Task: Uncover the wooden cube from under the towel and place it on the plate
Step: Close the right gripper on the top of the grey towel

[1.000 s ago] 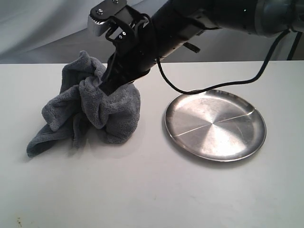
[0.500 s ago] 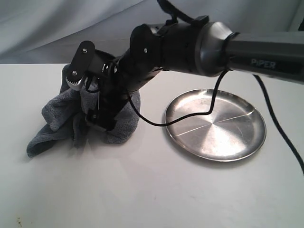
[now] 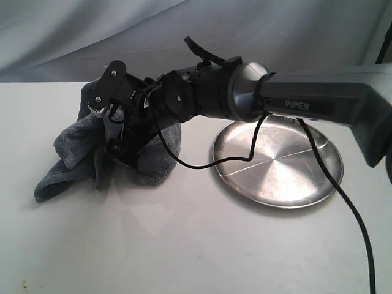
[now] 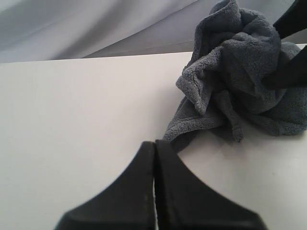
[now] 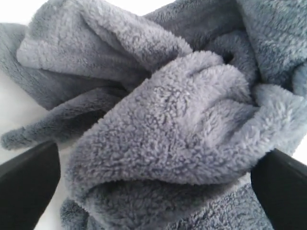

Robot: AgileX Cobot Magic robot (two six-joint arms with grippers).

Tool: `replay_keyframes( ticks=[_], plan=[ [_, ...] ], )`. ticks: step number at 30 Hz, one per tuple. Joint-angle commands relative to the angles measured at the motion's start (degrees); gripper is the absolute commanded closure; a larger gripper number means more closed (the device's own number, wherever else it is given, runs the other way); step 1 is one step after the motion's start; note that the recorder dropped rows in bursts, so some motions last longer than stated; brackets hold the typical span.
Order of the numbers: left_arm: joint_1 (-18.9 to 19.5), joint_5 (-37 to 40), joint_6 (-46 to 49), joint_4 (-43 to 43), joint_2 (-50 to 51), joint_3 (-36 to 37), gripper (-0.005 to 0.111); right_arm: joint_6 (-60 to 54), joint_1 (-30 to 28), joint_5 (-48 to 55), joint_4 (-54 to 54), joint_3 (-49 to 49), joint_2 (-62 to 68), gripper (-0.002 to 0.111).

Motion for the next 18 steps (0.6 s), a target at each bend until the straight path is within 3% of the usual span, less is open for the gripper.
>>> replay_keyframes(
  ticks=[1,6,12,18],
  plan=[
    [-0.12,-0.68,-0.28,-0.14,-0.21,0.27,0.107,2.46,-1.29,-0.16,-0.90,-0.28,1.46,0.012],
    [-0.12,-0.68,-0.28,-0.14,-0.21,0.27,0.107,2.76,-1.40,-0.70,-0.93,-0.28,1.71,0.042],
    [-0.12,-0.68,-0.28,-0.14,-0.21,0.27,0.107,2.76,-1.40,1.01,-2.45,-0.28,1.12,0.106],
    [-0.12,-0.68,-0.28,-0.14,-0.21,0.27,0.107,2.65,-1.40,5.53,-2.95,-0.28,-5.47,0.108]
  ],
)
